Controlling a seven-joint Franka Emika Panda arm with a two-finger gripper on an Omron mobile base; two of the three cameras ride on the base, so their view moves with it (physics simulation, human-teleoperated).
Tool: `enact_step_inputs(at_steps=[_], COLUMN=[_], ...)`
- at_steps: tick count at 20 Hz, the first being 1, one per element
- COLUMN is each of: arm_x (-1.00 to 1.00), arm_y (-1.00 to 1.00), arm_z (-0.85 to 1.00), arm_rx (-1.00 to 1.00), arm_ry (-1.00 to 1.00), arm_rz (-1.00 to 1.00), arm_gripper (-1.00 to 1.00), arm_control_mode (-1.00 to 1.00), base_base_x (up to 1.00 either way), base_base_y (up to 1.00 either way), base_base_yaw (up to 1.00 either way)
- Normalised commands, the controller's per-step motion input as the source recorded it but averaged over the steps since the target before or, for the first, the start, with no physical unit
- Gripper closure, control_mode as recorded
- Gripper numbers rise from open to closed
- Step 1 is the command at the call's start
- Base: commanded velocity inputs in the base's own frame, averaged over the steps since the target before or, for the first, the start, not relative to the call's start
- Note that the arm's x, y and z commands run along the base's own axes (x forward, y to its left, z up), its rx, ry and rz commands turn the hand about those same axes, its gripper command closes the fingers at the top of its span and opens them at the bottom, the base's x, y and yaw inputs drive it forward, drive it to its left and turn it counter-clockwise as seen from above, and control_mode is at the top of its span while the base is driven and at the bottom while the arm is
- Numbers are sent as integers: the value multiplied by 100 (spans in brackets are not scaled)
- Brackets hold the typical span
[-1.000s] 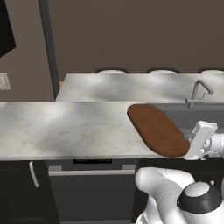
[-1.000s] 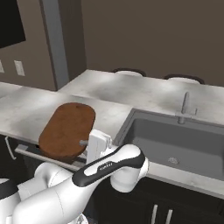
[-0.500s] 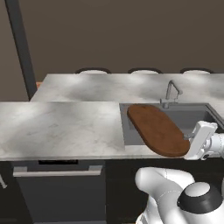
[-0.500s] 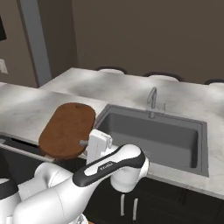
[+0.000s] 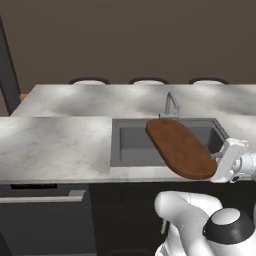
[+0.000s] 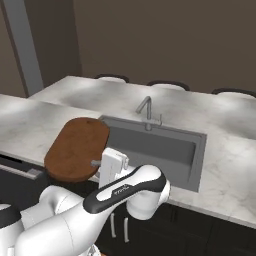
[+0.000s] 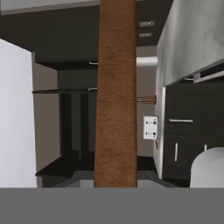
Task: Move the cutting board and knife to the sink. Then move spray from the cabinet to the counter.
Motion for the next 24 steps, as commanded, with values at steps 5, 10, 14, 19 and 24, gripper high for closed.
enact_step_inputs(at_steps=[5, 10, 14, 19, 24], arm_x=[0, 0, 0, 0, 0], arm_y=[0, 0, 0, 0, 0], arm_z=[0, 0, 0, 0, 0], arm_rx=[0, 0, 0, 0, 0], arm_ry=[0, 0, 0, 0, 0], arm_rz=[0, 0, 0, 0, 0], arm_gripper=[100, 100, 100, 100, 100], arm_control_mode=[100, 100, 100, 100, 100], base_base_x=[24, 28, 35, 31, 28], base_base_y=[-50, -31, -12, -12, -11], base_base_yaw=[0, 0, 0, 0, 0])
